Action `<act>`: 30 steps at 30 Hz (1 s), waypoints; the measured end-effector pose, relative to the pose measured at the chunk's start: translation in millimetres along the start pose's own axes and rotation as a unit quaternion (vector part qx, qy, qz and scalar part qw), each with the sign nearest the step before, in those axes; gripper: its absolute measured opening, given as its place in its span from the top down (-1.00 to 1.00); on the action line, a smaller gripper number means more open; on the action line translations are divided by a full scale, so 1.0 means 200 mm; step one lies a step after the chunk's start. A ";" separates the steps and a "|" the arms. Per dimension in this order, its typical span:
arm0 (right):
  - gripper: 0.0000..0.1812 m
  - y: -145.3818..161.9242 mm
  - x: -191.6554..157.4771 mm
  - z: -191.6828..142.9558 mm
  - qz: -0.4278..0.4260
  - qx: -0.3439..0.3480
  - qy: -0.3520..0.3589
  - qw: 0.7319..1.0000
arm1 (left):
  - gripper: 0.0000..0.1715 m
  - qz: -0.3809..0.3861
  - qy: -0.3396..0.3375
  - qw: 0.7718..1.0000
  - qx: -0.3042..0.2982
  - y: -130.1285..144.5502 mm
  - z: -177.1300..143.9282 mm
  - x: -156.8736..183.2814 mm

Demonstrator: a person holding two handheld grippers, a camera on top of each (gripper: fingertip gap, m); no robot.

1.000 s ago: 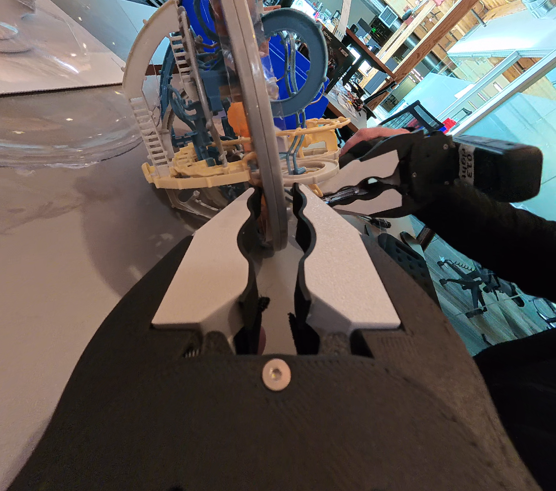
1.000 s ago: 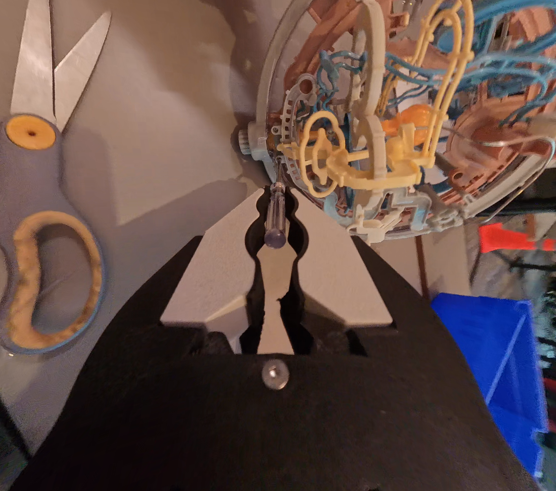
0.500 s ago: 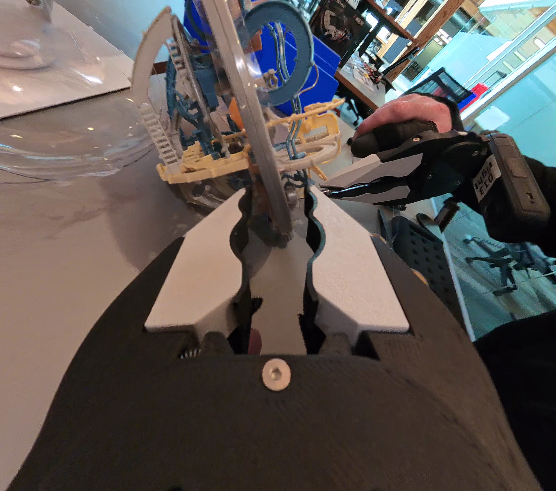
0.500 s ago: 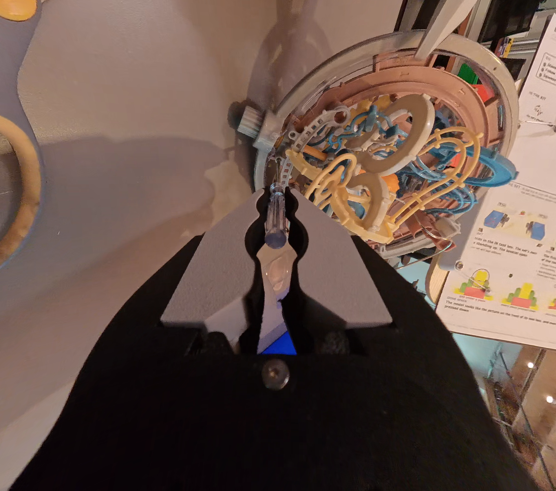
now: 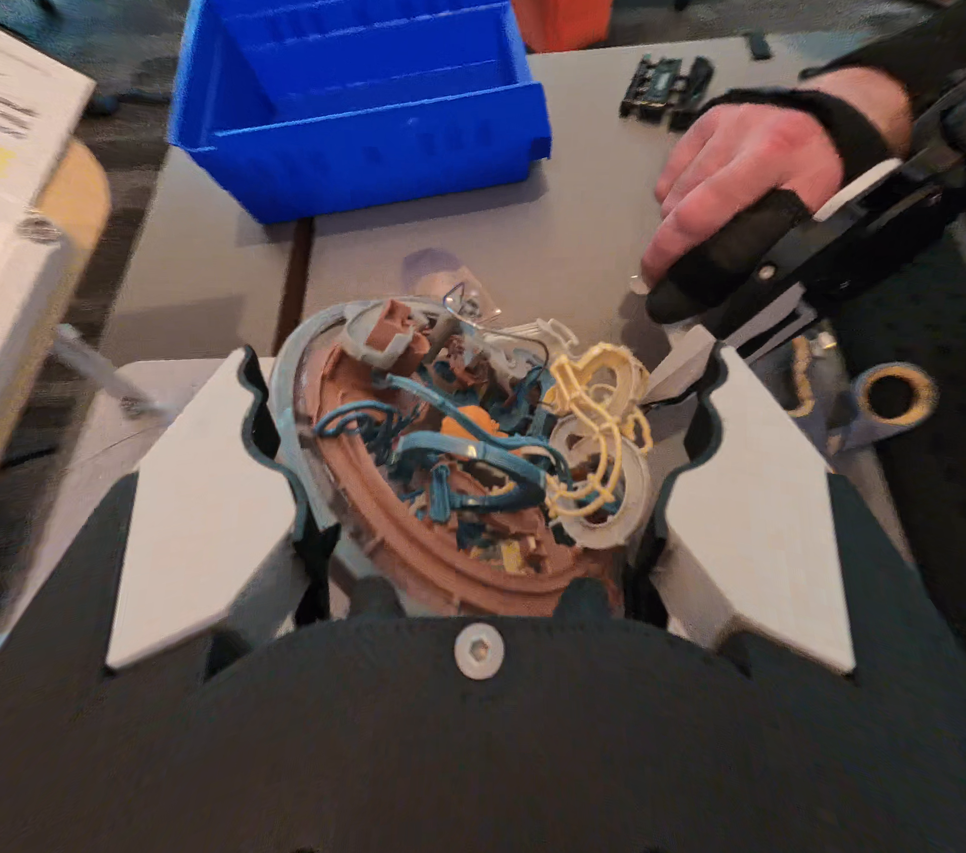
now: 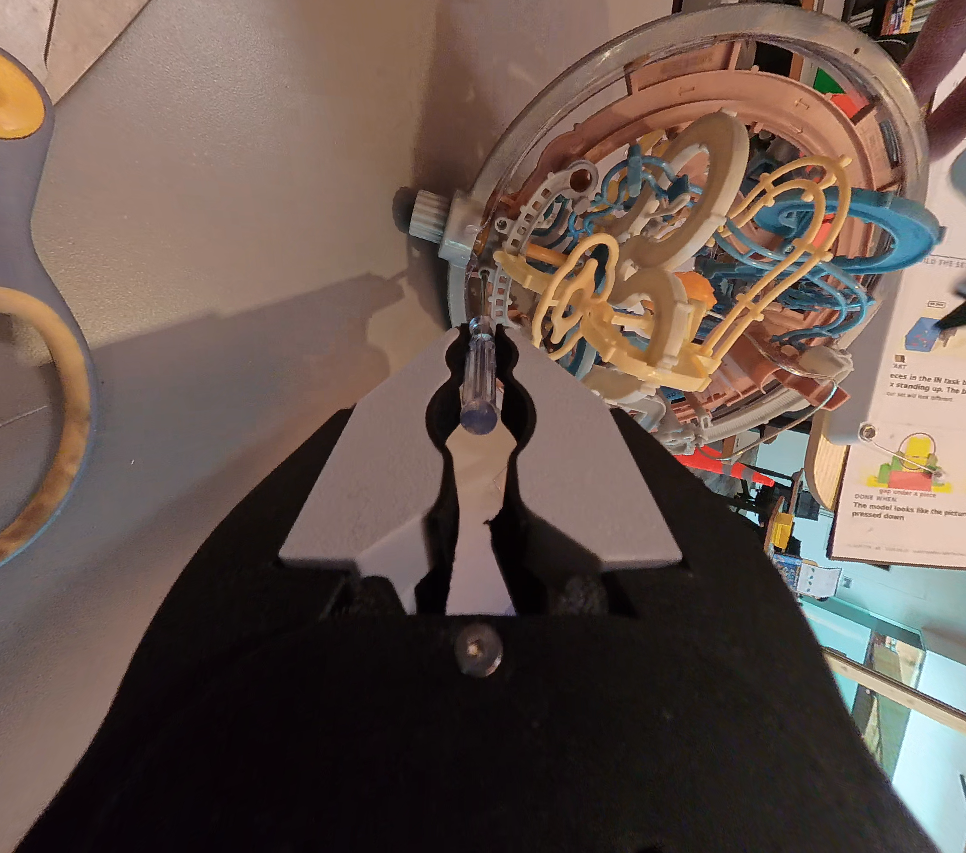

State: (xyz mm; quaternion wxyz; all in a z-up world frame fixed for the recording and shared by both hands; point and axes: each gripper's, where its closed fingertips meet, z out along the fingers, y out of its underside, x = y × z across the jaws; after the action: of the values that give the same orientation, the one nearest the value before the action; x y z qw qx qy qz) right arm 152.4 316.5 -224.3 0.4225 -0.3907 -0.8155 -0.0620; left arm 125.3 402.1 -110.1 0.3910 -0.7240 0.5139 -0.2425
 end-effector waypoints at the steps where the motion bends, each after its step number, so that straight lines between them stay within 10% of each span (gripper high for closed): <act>1: 0.92 0.00 0.00 0.00 0.005 0.001 -0.001 1.000 | -0.84 -0.030 0.036 0.999 -0.014 0.01 0.04 -0.01; 13: 0.91 0.00 -0.02 -0.01 0.158 0.070 -0.008 0.985 | -0.69 -0.014 0.044 0.994 -0.099 0.15 0.18 -0.10; 30: 0.93 0.04 -0.06 -0.08 0.506 0.097 -0.033 0.856 | -0.71 -0.007 0.012 0.993 -0.117 0.16 0.20 -0.08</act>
State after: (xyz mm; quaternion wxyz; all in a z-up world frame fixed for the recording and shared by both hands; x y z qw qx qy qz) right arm 172.2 307.0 -224.9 0.4038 -0.7085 -0.5206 0.2529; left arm 133.0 425.4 -158.1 0.2958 -0.7651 0.5385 -0.1924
